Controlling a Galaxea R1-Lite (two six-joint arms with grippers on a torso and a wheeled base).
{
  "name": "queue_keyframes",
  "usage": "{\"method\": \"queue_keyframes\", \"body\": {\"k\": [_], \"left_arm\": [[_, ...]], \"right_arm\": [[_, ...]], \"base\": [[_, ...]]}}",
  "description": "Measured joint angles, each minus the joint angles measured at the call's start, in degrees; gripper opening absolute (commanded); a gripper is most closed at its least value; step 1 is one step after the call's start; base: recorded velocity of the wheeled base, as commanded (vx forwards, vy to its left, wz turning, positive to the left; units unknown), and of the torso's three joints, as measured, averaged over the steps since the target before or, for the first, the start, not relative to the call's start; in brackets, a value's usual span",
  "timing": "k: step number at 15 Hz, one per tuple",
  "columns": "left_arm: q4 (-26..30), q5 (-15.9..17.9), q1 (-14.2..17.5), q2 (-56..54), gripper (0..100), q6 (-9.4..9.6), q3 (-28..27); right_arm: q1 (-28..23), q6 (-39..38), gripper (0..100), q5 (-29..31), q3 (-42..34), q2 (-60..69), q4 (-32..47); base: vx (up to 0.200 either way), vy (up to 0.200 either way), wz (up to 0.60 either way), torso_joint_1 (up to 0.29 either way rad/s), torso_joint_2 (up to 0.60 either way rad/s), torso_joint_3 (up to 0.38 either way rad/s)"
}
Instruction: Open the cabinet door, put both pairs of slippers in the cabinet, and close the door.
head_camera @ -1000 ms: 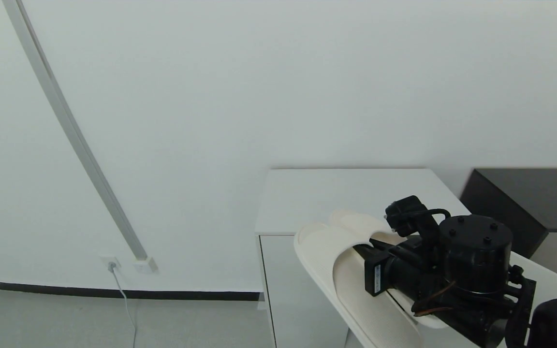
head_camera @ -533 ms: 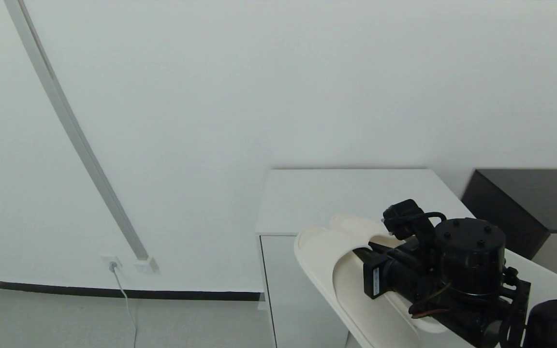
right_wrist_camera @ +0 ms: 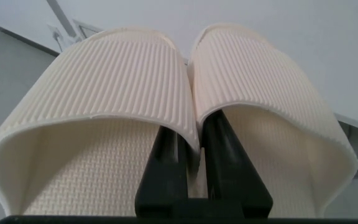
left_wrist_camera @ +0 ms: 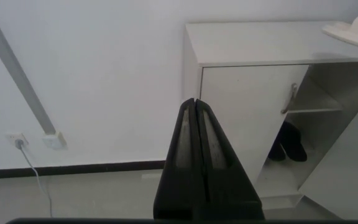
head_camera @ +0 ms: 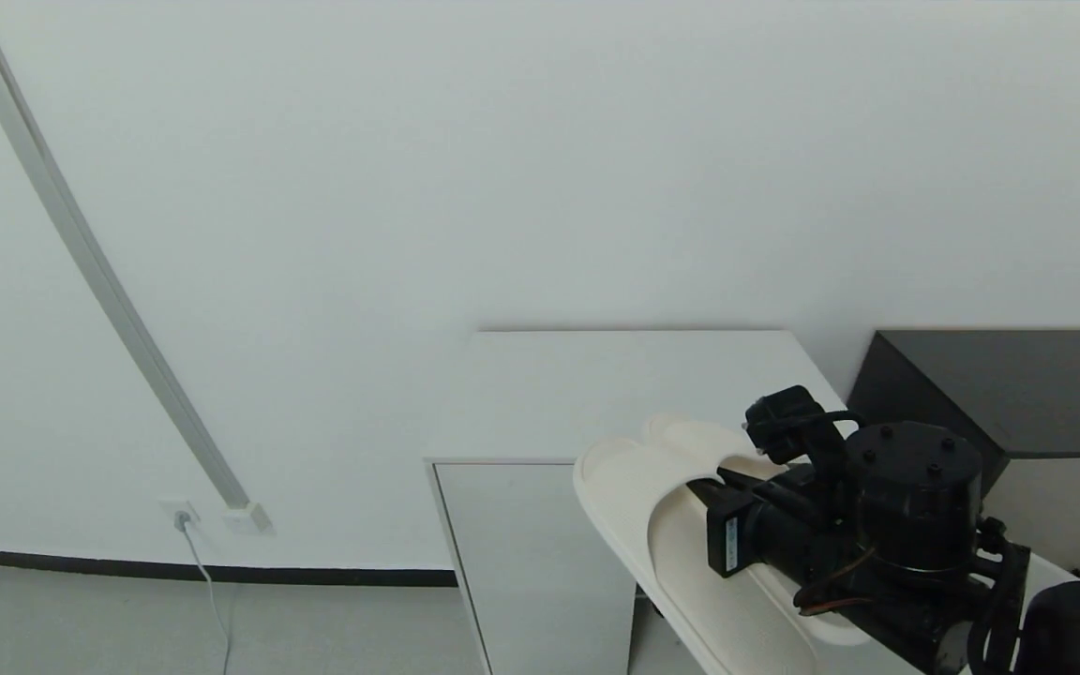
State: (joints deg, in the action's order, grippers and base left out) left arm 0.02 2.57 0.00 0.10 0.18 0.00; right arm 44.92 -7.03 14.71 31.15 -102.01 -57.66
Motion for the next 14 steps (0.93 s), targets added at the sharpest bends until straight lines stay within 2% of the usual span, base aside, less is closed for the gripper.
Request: {"method": "queue_keyframes", "body": {"k": [8,14], "left_arm": [[0.0,0.0,-0.1,0.0,0,0.0,0.0],[0.0,0.0,-0.2,0.0,0,0.0,0.0]], "right_arm": [[0.1,0.1,0,0.7,-0.1,0.0,-0.3],[0.3,2.5,0,1.1,-2.7,0.1,-3.1]], "base": [[0.0,-0.2,0.0,0.002,0.01,0.004],[0.0,0.0,0.0,0.0,0.0,0.0]]}}
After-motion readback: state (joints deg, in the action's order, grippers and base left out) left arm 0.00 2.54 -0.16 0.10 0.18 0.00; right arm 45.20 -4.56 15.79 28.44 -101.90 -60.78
